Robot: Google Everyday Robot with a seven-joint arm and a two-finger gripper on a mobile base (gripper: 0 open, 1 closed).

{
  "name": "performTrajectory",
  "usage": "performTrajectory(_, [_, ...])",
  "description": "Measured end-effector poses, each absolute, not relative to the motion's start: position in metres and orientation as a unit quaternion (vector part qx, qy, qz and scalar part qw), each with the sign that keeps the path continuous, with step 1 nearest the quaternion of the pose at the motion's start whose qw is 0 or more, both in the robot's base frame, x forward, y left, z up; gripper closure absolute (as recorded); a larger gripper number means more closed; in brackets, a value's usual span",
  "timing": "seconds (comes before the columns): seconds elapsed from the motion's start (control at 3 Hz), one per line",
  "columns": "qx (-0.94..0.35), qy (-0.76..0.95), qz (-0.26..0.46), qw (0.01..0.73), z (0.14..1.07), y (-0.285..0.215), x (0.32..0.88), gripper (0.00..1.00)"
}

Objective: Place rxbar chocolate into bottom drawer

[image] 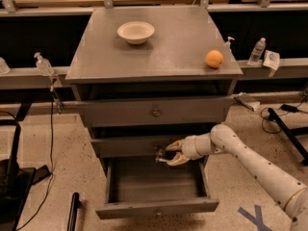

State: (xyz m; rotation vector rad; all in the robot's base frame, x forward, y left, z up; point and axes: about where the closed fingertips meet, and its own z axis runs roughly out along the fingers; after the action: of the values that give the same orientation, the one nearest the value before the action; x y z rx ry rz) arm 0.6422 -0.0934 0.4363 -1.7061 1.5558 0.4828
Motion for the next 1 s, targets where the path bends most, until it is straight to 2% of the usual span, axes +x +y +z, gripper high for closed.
performTrajectory(0.33, [-0.680, 0.556, 0.258, 0.402, 0.387, -0.070, 0.636, 1.00])
performTrajectory(0.67, [-0.711, 0.490, 0.296, 0.408, 0.351, -0.063, 0.630, 1.00])
performTrajectory(1.0, [-0.738, 0.447, 0.296, 0.410, 0.337, -0.081, 0.632, 1.00])
